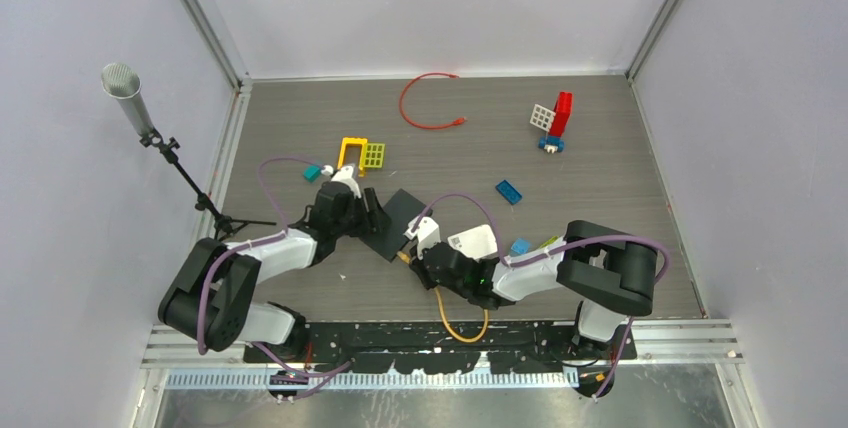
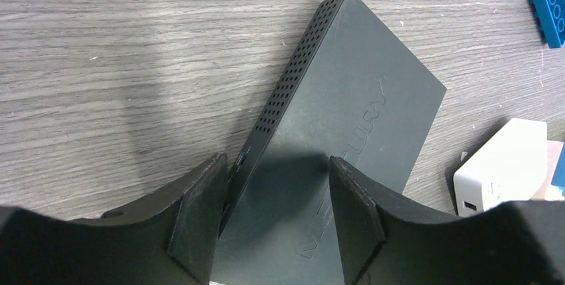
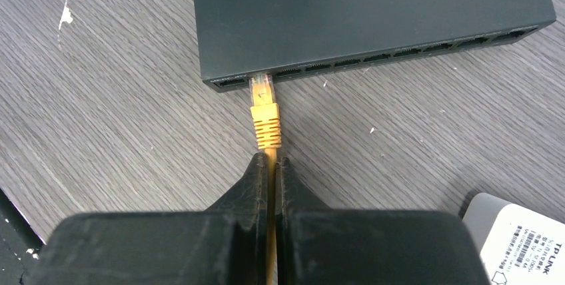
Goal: Insert the plug into the switch port
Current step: Insert the connector into the switch port.
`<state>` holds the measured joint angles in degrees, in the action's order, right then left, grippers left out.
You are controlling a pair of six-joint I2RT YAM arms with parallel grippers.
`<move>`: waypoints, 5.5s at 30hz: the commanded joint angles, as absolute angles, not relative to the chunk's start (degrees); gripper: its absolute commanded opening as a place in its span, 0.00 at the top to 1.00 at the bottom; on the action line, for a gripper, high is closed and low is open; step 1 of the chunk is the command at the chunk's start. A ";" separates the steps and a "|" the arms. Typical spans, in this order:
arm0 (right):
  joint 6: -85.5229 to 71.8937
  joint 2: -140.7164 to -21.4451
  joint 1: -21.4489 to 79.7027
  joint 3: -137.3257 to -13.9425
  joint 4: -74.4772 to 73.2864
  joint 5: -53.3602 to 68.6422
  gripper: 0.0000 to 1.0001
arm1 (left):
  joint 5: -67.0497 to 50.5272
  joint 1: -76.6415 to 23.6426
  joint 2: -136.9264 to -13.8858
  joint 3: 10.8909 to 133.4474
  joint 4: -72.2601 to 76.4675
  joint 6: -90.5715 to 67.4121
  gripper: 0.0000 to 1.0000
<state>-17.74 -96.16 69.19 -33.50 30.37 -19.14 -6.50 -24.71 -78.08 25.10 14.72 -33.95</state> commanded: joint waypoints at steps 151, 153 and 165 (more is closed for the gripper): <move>-11.90 -85.01 65.91 -27.43 17.90 -7.58 0.99 | 10.85 -38.16 -57.00 21.57 -11.00 -42.31 0.26; -11.93 -85.24 65.85 -27.50 17.89 -7.16 1.00 | 9.69 -38.14 -57.59 21.72 -9.25 -41.03 0.28; -10.92 -85.87 65.88 -28.54 17.20 -6.69 1.00 | -3.65 -38.17 -63.41 20.33 1.07 -36.47 0.43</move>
